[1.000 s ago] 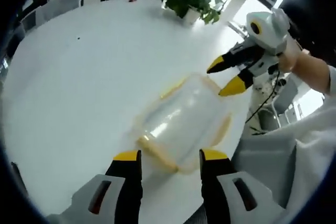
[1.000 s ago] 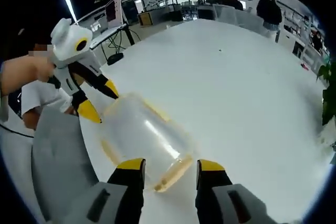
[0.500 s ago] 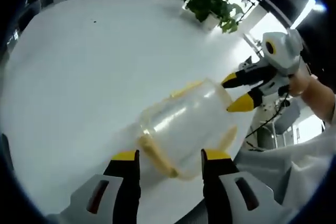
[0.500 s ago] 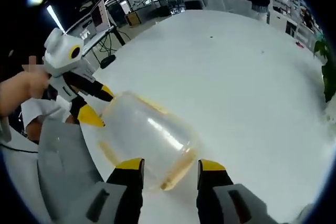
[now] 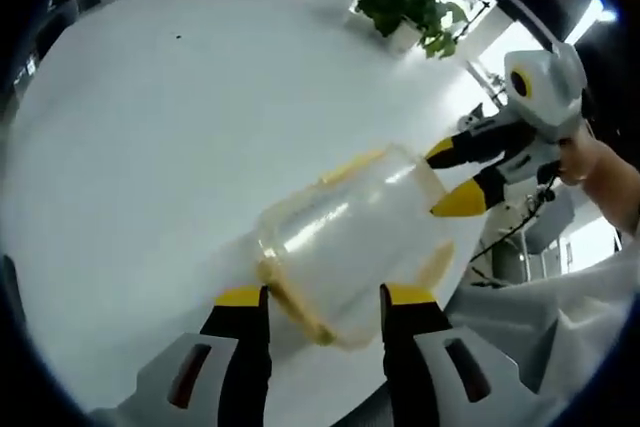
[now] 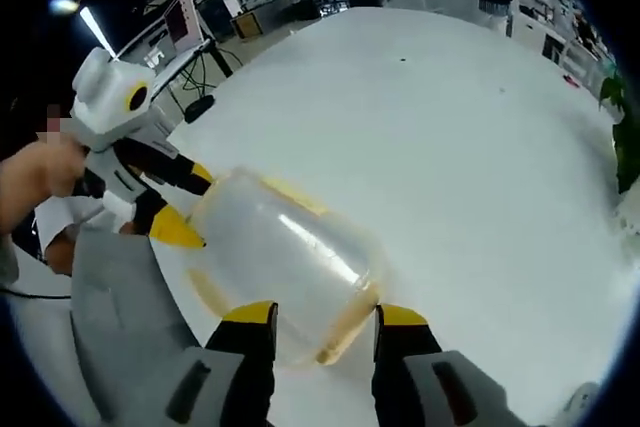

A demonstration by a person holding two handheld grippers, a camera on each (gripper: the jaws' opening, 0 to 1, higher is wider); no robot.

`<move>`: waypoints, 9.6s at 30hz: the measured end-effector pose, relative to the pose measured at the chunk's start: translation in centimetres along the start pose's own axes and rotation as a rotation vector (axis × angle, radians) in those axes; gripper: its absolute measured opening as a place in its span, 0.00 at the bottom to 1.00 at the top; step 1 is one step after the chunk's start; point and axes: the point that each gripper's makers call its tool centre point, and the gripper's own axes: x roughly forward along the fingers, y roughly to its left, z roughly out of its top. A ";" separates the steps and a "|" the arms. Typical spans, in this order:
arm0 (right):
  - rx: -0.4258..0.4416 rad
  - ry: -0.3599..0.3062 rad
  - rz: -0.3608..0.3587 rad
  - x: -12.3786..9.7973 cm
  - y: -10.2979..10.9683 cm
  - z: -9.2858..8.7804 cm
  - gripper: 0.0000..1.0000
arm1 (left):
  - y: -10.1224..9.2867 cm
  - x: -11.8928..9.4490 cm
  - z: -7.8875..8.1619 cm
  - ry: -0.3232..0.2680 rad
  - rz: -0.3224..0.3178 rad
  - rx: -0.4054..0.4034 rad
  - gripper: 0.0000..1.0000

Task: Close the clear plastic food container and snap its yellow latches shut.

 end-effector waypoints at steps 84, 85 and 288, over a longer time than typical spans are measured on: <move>-0.168 -0.109 0.001 -2.5 -0.5 1.0 0.39 | -0.3 -2.2 2.4 -0.157 0.022 0.203 0.52; -0.200 -0.119 0.006 -2.7 -0.3 1.2 0.39 | -0.3 -2.4 2.6 -0.162 0.029 0.225 0.52; -0.786 0.090 0.205 3.4 5.4 4.3 0.53 | -7.5 2.7 0.7 0.030 0.027 1.120 0.37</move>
